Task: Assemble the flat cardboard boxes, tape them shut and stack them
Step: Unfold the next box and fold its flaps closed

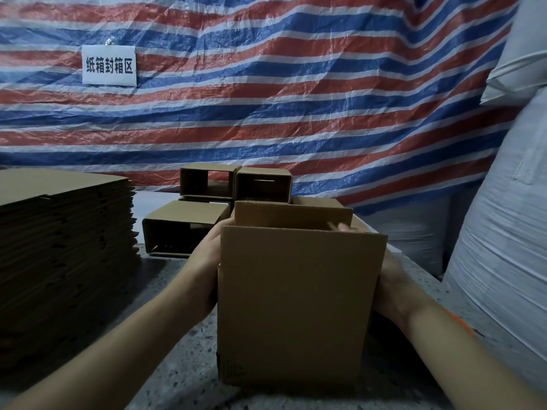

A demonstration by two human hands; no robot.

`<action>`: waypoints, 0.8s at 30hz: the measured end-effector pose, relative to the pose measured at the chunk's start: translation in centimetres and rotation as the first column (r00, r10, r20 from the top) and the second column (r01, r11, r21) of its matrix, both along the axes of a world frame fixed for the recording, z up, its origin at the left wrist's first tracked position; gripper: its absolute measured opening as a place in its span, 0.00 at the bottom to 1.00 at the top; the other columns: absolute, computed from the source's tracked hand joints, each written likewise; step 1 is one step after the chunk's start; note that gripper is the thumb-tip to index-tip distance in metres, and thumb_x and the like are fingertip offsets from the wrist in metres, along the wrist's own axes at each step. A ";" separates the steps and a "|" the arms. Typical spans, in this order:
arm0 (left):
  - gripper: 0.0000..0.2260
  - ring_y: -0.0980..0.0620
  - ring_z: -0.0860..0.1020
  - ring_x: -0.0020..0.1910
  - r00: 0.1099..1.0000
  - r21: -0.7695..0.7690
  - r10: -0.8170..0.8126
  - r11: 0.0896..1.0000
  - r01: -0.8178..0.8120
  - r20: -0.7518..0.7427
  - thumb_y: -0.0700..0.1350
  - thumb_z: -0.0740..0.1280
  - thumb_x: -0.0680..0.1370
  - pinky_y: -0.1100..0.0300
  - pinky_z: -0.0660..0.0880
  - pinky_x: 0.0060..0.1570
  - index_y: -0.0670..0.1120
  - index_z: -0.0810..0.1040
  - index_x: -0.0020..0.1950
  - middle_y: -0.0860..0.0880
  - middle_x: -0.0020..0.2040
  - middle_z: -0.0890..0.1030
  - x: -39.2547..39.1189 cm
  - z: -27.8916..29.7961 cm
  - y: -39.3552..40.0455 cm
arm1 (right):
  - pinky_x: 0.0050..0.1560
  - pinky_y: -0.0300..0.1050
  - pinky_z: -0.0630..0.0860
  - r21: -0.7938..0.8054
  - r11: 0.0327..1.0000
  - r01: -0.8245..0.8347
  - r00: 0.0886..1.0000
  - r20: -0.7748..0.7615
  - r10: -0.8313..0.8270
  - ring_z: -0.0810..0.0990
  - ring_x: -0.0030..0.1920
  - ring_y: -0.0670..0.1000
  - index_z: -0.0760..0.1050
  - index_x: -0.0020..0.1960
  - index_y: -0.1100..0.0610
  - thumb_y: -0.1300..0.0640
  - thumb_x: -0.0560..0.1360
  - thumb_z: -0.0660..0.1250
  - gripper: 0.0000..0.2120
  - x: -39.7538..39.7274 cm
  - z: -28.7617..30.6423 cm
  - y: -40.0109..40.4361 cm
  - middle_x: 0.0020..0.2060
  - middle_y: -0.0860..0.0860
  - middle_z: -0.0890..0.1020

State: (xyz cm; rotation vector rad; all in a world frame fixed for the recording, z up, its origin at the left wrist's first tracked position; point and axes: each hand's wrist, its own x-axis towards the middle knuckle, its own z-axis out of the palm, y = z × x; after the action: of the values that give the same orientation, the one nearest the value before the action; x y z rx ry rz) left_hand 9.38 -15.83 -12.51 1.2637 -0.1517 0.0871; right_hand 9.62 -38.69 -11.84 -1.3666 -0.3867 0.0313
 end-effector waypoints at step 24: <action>0.48 0.51 0.79 0.63 0.914 0.702 -0.371 0.695 0.156 0.164 0.81 0.65 0.58 0.48 0.70 0.67 0.49 0.74 0.67 0.50 0.61 0.82 0.3 1.4 5.7 | 0.29 0.39 0.80 -0.091 0.996 -0.002 0.996 -0.091 -0.006 0.83 0.28 0.46 0.84 0.29 0.52 0.60 0.81 0.61 0.24 1.4 -0.2 -1.0 0.29 0.50 0.84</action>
State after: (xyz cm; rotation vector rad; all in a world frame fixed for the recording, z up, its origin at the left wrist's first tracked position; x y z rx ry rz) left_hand 9.72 -10.11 -11.06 1.9517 -0.6824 -0.0425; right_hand 11.04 -39.70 -12.01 -1.4497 -0.3106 0.1100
